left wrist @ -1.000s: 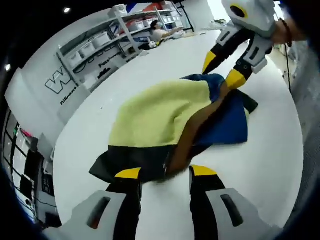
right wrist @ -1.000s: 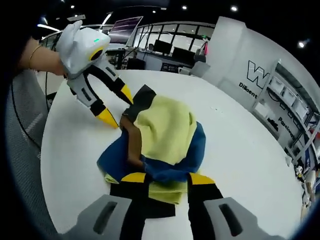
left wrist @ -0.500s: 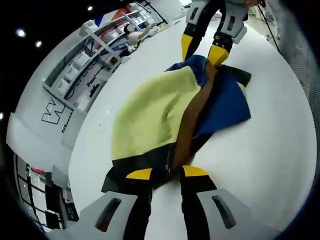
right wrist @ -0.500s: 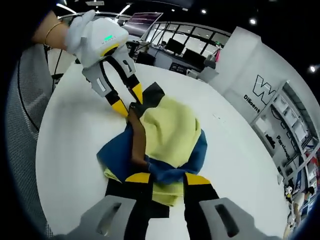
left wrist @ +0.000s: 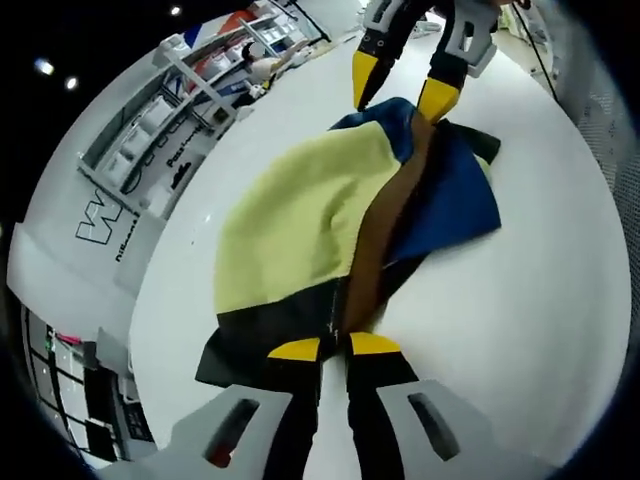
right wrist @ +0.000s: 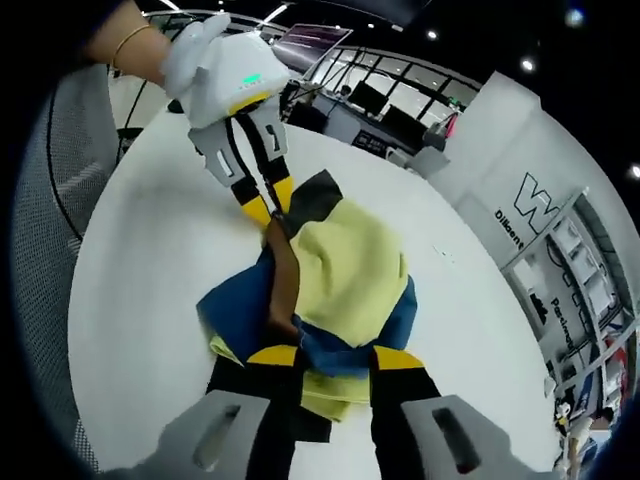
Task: Fold the garment on the visible template until the final outline fits inside the template.
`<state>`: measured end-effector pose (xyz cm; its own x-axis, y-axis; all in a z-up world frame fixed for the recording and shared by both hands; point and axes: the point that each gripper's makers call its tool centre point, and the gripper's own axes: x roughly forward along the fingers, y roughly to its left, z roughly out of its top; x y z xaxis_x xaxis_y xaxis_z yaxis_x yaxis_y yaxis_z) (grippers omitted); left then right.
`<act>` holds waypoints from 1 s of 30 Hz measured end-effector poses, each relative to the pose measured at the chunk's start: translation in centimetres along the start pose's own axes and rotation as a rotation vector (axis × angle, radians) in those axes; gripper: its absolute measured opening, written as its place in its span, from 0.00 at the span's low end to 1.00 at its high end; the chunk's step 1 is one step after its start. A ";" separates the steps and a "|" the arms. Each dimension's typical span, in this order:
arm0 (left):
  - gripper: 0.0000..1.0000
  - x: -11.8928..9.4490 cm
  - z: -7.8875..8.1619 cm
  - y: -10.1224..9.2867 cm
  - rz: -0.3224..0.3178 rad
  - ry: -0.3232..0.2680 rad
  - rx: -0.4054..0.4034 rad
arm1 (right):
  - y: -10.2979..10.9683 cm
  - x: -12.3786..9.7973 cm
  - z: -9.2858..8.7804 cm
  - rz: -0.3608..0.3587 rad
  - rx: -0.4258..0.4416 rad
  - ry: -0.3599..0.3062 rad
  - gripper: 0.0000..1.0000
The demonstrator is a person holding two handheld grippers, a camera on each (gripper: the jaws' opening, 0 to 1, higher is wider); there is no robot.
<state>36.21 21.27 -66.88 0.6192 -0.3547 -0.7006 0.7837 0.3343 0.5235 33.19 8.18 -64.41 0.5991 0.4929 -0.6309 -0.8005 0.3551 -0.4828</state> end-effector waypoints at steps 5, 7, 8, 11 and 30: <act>0.08 -0.4 0.0 0.3 0.000 -0.012 -0.057 | 0.2 0.3 -0.2 -0.004 -0.019 0.027 0.05; 0.08 -0.6 0.1 0.4 -0.005 -0.013 -0.087 | 0.2 0.2 -0.1 -0.002 -0.016 0.027 0.01; 0.08 -0.8 0.1 0.4 -0.009 -0.015 -0.102 | 0.2 0.1 0.0 -0.004 -0.011 0.025 0.01; 0.08 -1.3 0.3 0.5 -0.012 -0.016 -0.137 | -0.1 -0.2 0.2 -0.013 0.020 0.016 0.00; 0.07 -4.9 1.0 -0.3 0.023 -0.045 -0.319 | 0.5 -2.7 1.1 -0.021 0.142 -0.029 0.00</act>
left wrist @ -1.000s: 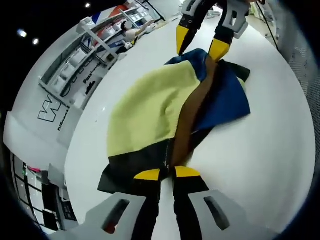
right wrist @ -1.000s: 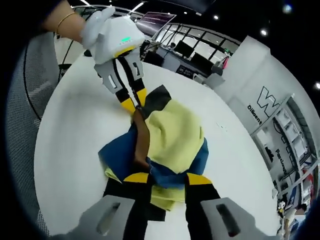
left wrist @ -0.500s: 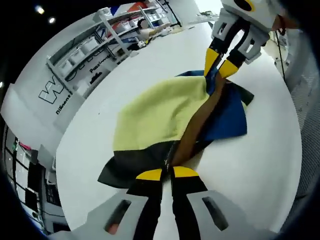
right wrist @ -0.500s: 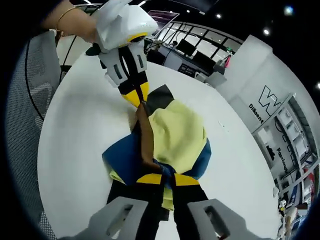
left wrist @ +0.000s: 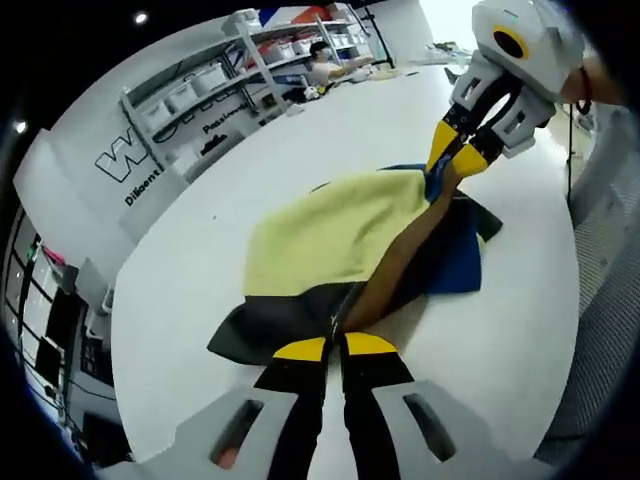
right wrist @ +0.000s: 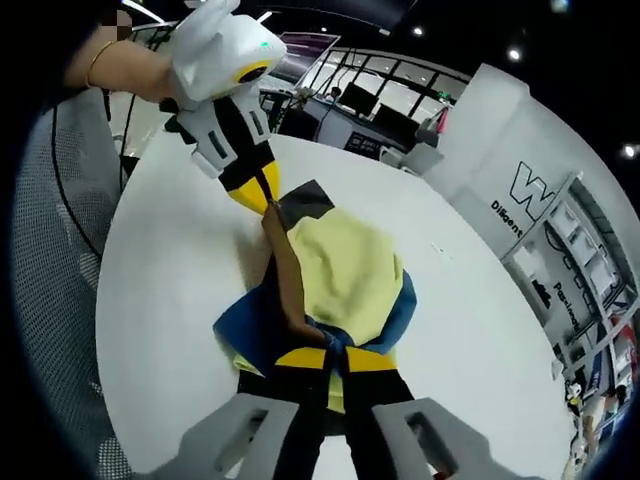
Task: Fold the garment on the visible template until the final outline fits inside the template.
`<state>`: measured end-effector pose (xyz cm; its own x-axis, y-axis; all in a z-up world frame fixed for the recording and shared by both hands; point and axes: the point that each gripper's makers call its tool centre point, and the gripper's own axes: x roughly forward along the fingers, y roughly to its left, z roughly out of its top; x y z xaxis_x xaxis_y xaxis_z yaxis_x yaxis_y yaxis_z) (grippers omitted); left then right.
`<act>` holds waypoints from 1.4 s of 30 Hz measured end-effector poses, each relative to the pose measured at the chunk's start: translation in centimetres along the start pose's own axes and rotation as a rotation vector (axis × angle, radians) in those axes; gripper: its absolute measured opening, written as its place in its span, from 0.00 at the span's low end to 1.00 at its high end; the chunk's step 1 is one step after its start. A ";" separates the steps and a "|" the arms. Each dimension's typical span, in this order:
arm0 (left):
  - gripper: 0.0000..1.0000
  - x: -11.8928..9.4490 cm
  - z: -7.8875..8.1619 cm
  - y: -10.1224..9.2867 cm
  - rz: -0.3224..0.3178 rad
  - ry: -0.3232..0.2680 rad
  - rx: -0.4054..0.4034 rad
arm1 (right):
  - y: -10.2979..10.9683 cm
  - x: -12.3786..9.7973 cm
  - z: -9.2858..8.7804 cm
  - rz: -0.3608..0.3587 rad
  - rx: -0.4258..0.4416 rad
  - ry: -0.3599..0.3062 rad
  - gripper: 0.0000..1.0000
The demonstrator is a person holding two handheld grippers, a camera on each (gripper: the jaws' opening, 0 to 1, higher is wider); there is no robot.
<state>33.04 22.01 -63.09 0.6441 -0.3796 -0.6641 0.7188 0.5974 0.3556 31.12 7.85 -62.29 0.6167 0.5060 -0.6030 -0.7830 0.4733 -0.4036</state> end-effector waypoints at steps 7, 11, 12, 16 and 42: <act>0.06 -1.2 0.2 -1.0 -0.047 -0.028 -0.113 | -0.1 -1.1 -0.1 0.012 0.127 -0.029 0.00; 0.04 -2.1 0.5 -1.0 -0.066 -0.044 -0.173 | 0.0 -1.8 -0.1 0.035 0.187 -0.046 0.00; 0.04 -2.4 0.7 -1.0 -0.073 -0.055 -0.201 | 0.1 -1.9 0.1 0.046 0.205 -0.054 0.00; 0.04 -2.6 0.7 -0.9 -0.078 -0.073 -0.237 | 0.0 -2.3 0.3 0.059 0.258 -0.080 0.00; 0.04 -6.2 1.6 -1.5 -0.109 -0.082 -0.204 | 2.9 -6.0 3.0 0.250 0.227 -0.109 0.00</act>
<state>28.38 22.28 -58.47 0.5903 -0.5007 -0.6331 0.7228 0.6770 0.1386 25.38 8.32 -57.78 0.4226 0.6948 -0.5819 -0.8804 0.4671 -0.0817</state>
